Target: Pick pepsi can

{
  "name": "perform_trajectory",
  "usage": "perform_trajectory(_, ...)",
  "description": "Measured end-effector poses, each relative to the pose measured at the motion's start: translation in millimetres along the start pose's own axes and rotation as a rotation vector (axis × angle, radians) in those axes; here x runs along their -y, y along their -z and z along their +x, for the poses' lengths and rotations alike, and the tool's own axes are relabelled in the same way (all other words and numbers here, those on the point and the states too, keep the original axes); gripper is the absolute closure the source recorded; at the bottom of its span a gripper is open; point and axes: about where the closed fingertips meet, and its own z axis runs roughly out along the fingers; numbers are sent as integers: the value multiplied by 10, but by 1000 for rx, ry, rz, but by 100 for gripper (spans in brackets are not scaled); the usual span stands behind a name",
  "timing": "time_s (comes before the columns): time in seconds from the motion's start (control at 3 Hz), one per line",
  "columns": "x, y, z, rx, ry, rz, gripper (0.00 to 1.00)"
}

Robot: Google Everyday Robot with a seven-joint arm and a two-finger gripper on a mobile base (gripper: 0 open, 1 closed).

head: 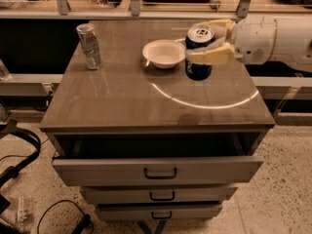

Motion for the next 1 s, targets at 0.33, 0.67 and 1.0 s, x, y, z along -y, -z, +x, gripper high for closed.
perform_trajectory(0.33,-126,-141,-325,-2,41,-18,100)
perform_trajectory(0.67,-267,-206,-648,1,92,-33,100)
perform_trajectory(1.0,-331,-211,-733,8,105,-51,100)
